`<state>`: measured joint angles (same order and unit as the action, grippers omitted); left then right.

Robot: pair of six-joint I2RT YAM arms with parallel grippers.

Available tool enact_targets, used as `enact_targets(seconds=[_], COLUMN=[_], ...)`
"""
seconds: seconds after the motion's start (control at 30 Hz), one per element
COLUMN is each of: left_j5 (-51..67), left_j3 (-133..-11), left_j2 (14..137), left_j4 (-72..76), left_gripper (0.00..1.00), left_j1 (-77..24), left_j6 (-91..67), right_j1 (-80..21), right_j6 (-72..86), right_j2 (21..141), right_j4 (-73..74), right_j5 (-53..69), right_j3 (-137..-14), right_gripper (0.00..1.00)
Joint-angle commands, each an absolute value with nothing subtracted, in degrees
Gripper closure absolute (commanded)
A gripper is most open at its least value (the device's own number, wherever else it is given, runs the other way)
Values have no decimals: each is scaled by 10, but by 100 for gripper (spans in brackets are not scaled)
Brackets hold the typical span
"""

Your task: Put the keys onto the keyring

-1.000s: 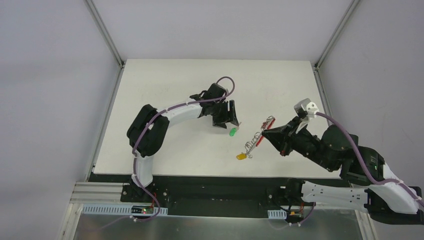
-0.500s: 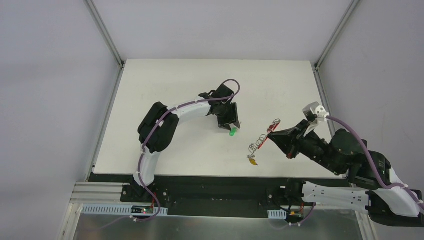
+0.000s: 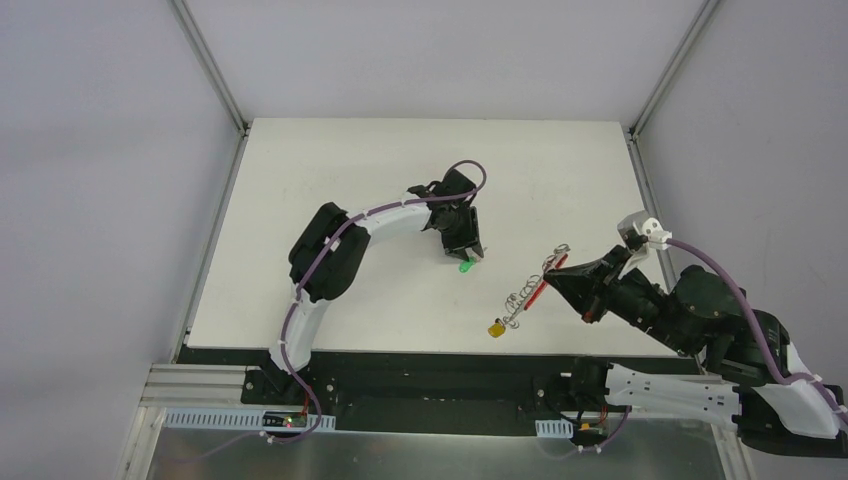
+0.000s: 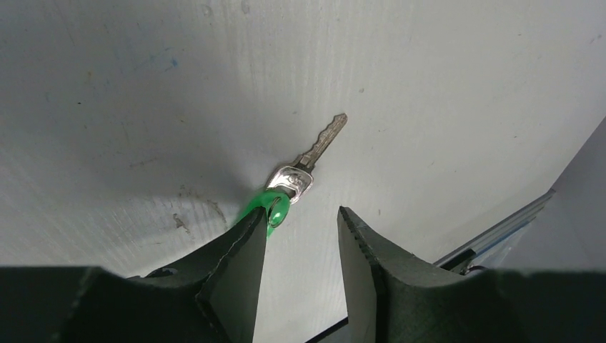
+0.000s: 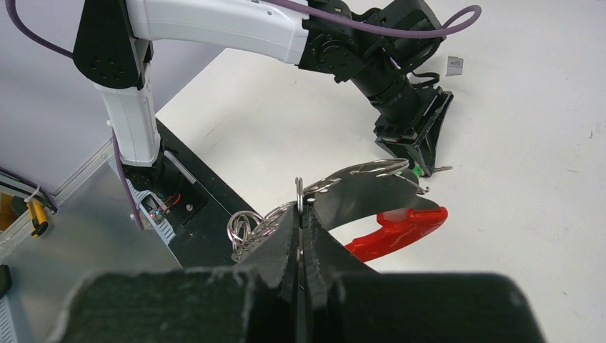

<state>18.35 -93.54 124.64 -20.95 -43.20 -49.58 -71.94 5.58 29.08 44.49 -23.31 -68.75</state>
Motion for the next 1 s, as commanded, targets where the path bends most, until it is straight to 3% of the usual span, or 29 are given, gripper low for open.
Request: enact_targets(seconds=[0.0,0.57,0.97], left_j5=[157,114,50], left_j3=[-949,-885,-727], left_j2=[1261,1230,1114], left_j4=[-233,-263,-271], left_gripper=[63,82,82], left_j1=[-438,-439,-436], left_j6=[-504,-480,-461], right_j1=[-722,-722,-722], right_j6=[66,78,76], right_j2=[278,265,282], right_j4=[439,432,419], right_j5=[-238,-223,-212], right_j3=[-693,-681,-677], right_gripper=[100,100,100])
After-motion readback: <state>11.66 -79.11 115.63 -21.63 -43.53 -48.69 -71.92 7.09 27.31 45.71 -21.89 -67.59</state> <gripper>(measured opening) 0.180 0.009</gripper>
